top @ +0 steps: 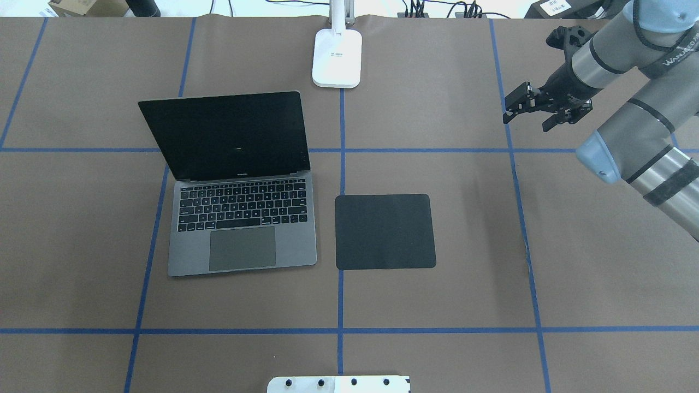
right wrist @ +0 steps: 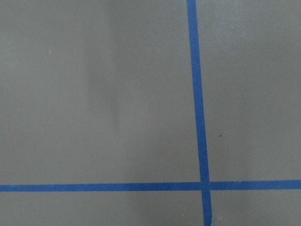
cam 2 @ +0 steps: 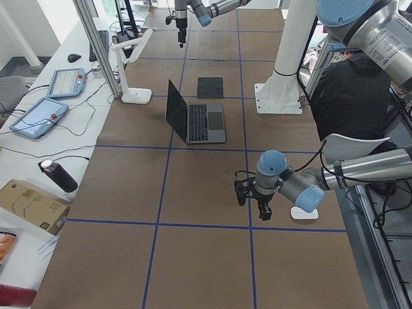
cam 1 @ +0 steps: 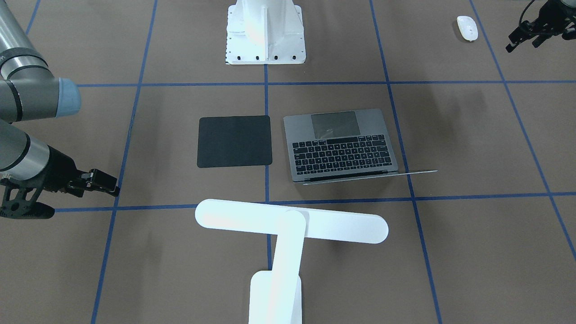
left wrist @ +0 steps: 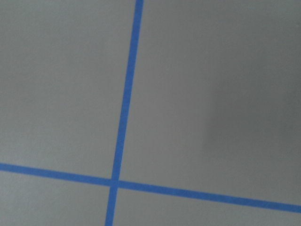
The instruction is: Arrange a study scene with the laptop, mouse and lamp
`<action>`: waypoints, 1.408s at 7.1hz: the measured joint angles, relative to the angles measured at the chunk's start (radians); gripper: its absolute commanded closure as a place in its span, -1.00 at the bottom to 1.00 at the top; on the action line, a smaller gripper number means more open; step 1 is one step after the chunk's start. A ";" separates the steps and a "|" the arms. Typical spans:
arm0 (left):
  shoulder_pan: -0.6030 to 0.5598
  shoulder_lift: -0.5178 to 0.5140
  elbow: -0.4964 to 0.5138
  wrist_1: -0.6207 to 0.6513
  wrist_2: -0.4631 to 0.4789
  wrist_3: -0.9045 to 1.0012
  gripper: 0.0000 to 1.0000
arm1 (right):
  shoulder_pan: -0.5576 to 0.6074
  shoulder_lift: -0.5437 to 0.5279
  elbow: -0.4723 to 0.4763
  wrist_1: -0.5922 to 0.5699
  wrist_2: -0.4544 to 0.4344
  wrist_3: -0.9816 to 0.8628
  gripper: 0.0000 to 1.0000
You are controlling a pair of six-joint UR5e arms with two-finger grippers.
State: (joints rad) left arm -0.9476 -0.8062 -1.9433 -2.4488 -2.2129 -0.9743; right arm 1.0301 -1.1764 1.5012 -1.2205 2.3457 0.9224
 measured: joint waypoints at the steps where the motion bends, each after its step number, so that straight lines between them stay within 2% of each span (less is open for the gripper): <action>1: 0.115 0.006 0.001 -0.039 0.050 -0.112 -1.00 | -0.004 -0.008 0.013 0.000 -0.009 0.001 -0.98; 3: 0.417 0.010 0.020 -0.166 0.187 -0.378 -1.00 | -0.009 -0.012 0.021 -0.001 -0.031 0.000 -0.98; 4: 0.512 0.012 0.049 -0.228 0.230 -0.443 -1.00 | -0.012 -0.015 0.023 -0.001 -0.041 0.000 -0.98; 6: 0.628 0.031 0.083 -0.285 0.274 -0.475 -1.00 | -0.022 -0.029 0.038 -0.002 -0.058 0.002 -0.99; 10: 0.815 0.050 0.090 -0.343 0.283 -0.566 -1.00 | -0.036 -0.057 0.066 -0.002 -0.080 0.007 -0.99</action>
State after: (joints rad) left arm -0.1327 -0.7564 -1.8537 -2.7923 -1.9298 -1.5400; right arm 0.9937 -1.2336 1.5674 -1.2226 2.2657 0.9295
